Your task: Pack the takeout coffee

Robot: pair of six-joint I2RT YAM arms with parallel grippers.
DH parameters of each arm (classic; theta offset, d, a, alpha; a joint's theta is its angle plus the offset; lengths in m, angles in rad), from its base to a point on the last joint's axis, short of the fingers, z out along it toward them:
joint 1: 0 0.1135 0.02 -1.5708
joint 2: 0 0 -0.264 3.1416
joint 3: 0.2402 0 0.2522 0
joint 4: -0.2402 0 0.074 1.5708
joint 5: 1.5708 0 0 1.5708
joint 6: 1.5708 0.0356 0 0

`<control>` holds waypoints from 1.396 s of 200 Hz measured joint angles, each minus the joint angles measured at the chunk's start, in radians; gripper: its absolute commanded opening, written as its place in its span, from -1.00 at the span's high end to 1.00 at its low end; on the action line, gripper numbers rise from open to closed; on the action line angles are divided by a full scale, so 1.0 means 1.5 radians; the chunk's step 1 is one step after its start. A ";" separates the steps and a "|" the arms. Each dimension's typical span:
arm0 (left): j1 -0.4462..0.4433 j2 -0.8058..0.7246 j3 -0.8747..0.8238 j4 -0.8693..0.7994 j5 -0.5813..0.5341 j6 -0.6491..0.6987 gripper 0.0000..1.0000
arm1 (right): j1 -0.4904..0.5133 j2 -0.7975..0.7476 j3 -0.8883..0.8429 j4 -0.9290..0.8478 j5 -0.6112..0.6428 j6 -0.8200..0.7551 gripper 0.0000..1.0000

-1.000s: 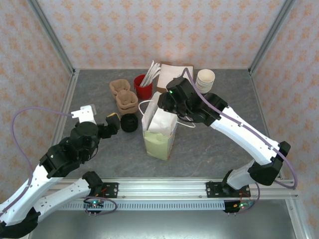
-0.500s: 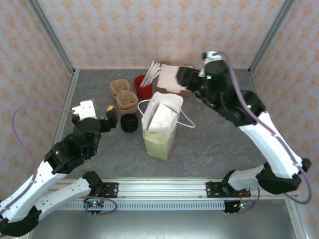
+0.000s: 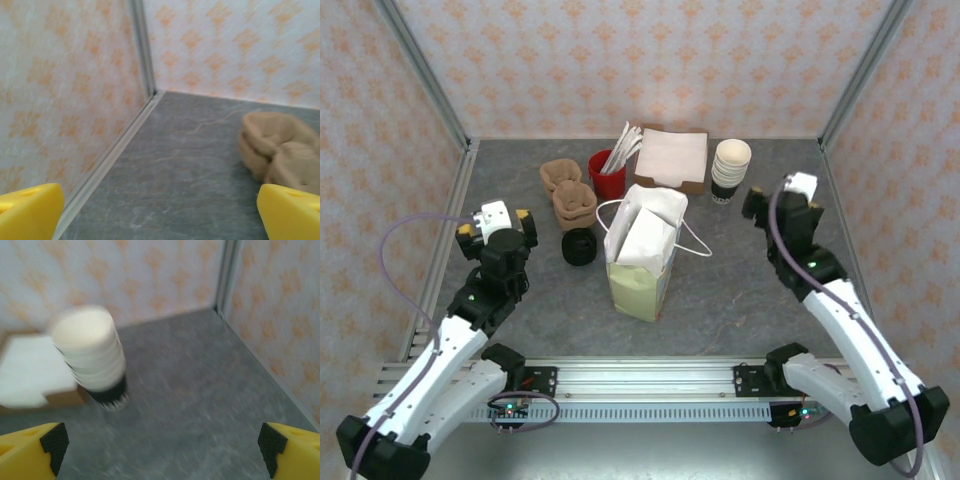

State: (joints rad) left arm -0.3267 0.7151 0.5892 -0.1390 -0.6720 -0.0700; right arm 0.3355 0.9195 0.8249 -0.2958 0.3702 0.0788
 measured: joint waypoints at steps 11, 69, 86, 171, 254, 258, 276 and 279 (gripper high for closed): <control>0.037 0.007 -0.052 0.043 0.018 0.004 -1.00 | -0.009 0.008 -0.078 0.056 0.007 -0.015 -0.99; 0.157 0.145 -0.194 0.241 0.120 -0.005 -1.00 | -0.113 0.146 -0.290 0.386 0.003 -0.061 -0.99; 0.163 0.220 -0.194 0.312 0.142 -0.004 -1.00 | -0.125 0.220 -0.300 0.476 -0.006 -0.073 -0.99; 0.167 0.416 -0.172 0.553 0.285 0.032 -1.00 | -0.155 0.393 -0.310 0.751 -0.103 -0.101 -0.99; 0.179 0.527 -0.127 0.594 0.351 0.047 -1.00 | -0.169 0.399 -0.299 0.746 -0.153 -0.105 -0.99; 0.179 0.527 -0.127 0.594 0.351 0.047 -1.00 | -0.169 0.399 -0.299 0.746 -0.155 -0.105 -0.99; 0.179 0.527 -0.127 0.594 0.351 0.047 -1.00 | -0.169 0.399 -0.298 0.746 -0.157 -0.105 -0.99; 0.179 0.527 -0.127 0.594 0.352 0.047 -1.00 | -0.169 0.399 -0.298 0.746 -0.157 -0.105 -0.99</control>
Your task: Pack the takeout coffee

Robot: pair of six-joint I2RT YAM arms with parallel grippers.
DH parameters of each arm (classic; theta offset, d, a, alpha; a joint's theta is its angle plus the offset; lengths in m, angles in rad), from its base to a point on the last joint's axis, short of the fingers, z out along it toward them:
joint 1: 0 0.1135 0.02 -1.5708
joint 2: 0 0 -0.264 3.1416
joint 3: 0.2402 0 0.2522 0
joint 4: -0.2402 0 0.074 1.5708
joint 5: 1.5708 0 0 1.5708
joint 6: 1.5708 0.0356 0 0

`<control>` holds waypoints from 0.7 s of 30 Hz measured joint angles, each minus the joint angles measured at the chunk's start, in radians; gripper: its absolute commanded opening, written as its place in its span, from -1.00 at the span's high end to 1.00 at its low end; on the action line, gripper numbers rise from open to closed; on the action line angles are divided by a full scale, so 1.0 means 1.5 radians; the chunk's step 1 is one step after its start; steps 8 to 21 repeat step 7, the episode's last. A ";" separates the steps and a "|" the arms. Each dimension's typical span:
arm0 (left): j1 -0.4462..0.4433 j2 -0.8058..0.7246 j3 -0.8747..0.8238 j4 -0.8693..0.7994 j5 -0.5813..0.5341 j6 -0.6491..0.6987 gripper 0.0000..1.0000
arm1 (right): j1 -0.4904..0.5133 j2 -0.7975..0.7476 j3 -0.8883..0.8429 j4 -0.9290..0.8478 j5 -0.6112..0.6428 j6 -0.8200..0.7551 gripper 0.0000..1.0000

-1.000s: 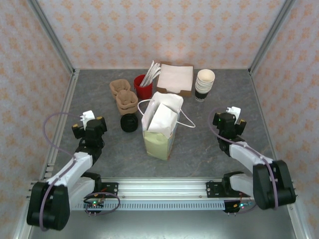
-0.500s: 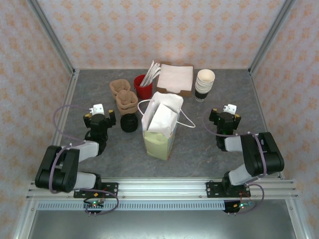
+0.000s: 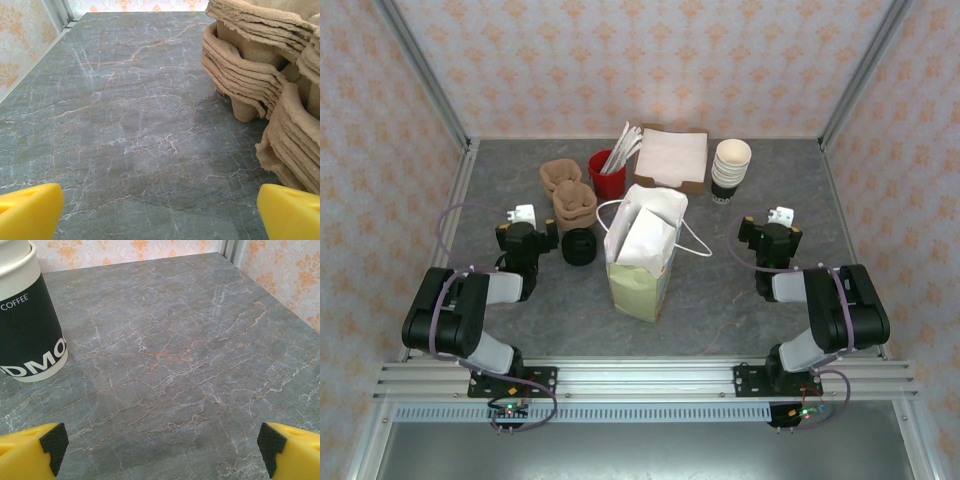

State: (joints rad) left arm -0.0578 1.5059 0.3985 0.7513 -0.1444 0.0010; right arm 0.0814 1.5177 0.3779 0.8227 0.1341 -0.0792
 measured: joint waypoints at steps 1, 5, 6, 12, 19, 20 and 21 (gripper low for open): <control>0.000 0.000 0.000 0.000 0.000 0.000 -1.00 | 0.000 0.000 0.000 0.000 -0.001 0.000 -0.99; 0.000 0.000 0.000 0.000 0.002 0.000 -1.00 | 0.000 0.000 0.000 0.000 -0.001 0.000 -0.99; 0.000 0.000 0.000 0.000 0.002 0.000 -1.00 | 0.000 0.000 0.000 0.000 -0.001 0.000 -0.99; 0.000 0.000 0.000 0.000 0.002 0.000 -1.00 | 0.000 0.000 0.000 0.000 -0.002 0.000 -0.99; 0.000 0.000 0.000 0.000 0.002 0.000 -1.00 | 0.000 0.000 0.000 0.000 -0.002 0.000 -0.99; 0.000 0.000 0.000 0.000 0.002 0.000 -1.00 | 0.000 0.000 0.000 0.000 -0.002 0.000 -0.99; 0.000 0.000 0.000 0.000 0.002 0.000 -1.00 | 0.000 0.000 0.000 0.000 -0.002 0.000 -0.99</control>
